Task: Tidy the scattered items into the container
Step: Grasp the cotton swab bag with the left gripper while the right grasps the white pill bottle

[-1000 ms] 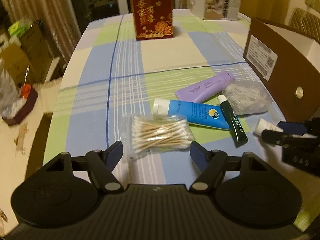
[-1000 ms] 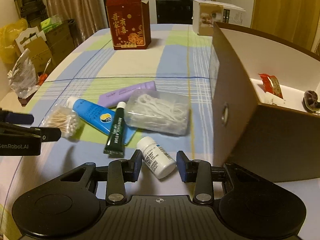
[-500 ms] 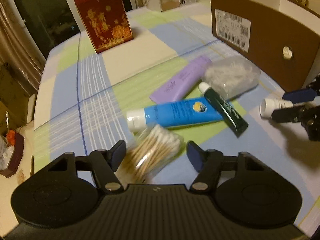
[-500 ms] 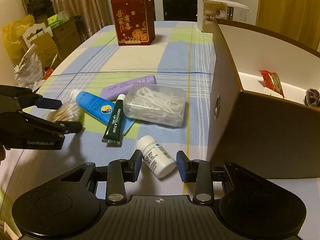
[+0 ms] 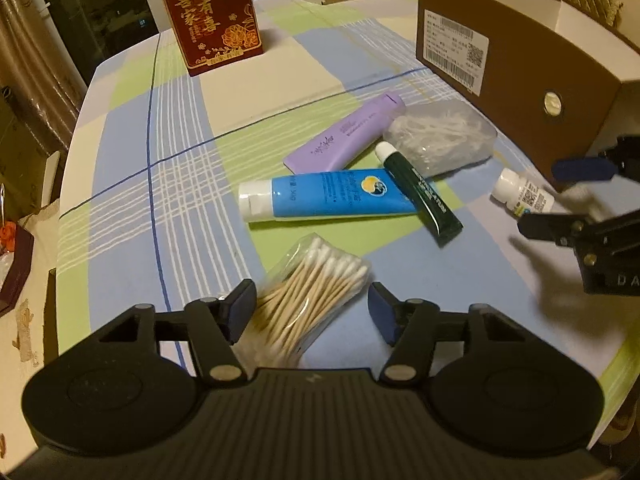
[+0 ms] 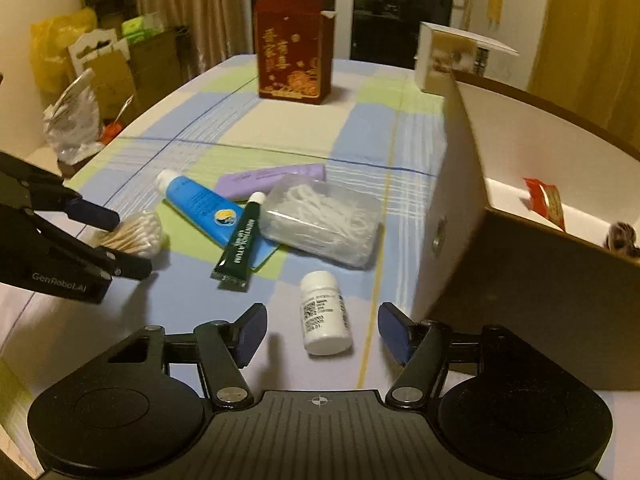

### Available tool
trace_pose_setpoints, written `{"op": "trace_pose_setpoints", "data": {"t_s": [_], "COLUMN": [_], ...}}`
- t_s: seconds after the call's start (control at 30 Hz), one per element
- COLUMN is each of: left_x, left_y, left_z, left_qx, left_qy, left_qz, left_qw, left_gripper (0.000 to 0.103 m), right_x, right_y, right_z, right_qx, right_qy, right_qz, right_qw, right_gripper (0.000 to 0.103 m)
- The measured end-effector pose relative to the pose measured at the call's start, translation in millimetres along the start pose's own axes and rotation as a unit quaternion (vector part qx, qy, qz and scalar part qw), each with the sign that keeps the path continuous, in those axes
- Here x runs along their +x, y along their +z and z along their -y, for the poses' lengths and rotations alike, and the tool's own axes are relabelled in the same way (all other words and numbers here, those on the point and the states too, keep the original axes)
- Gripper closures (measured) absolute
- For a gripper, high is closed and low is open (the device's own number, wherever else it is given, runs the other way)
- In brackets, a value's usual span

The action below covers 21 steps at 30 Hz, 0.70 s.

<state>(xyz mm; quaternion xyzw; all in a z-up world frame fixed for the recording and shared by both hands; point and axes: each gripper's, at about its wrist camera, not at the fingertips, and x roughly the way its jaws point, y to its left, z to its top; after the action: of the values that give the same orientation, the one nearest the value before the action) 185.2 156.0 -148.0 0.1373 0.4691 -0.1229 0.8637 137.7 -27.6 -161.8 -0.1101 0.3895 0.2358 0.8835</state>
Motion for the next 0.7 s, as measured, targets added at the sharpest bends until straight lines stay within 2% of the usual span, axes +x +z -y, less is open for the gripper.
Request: {"op": "trace_pose_setpoints", "data": {"t_s": [0.07,0.13,0.17,0.2,0.27,0.3,0.37,0.4,0.53,0.7], "left_x": [-3,-6,-7,-6,-4,-2,1,2,-2,-10], "left_y": [-1,-1,-2,-3,-4,-3,-1,0,1,2], "left_z": [-1,-5,-5,-4,0,2,4,3,1,9], "left_qx": [-0.005,-0.023,-0.027,-0.024,-0.006,0.001,0.007,0.004,-0.017,-0.026], "left_qy": [-0.001,-0.009,-0.012,-0.011,-0.006,-0.004,-0.003,-0.004,-0.018,-0.016], "left_qz": [-0.006,-0.008,-0.005,-0.002,0.001,0.0,-0.002,-0.002,-0.004,-0.009], "left_qw": [1.0,0.9997,0.9995,0.9996,1.0,1.0,1.0,1.0,0.9997,0.9995], "left_gripper": [0.066,0.067,0.067,0.066,0.063,0.063,0.064,0.068,0.076,0.081], "right_x": [6,13,16,19,20,20,19,18,13,-5], "right_y": [1,1,0,0,-1,-2,-2,-2,-4,-6], "right_z": [-2,-2,-2,-1,-1,-2,0,1,5,11], "right_qx": [-0.005,-0.009,-0.011,-0.014,-0.025,-0.031,-0.03,-0.028,-0.019,-0.013], "right_qy": [-0.002,-0.011,-0.013,-0.008,-0.006,-0.005,0.001,0.004,0.019,0.042], "right_qz": [-0.003,-0.007,-0.012,-0.018,-0.017,-0.017,-0.022,-0.025,-0.042,-0.046], "right_qw": [1.0,1.0,1.0,1.0,1.0,0.999,0.999,0.999,0.999,0.998], "right_gripper": [0.035,0.036,0.043,0.062,0.067,0.073,0.073,0.073,0.074,0.074]}}
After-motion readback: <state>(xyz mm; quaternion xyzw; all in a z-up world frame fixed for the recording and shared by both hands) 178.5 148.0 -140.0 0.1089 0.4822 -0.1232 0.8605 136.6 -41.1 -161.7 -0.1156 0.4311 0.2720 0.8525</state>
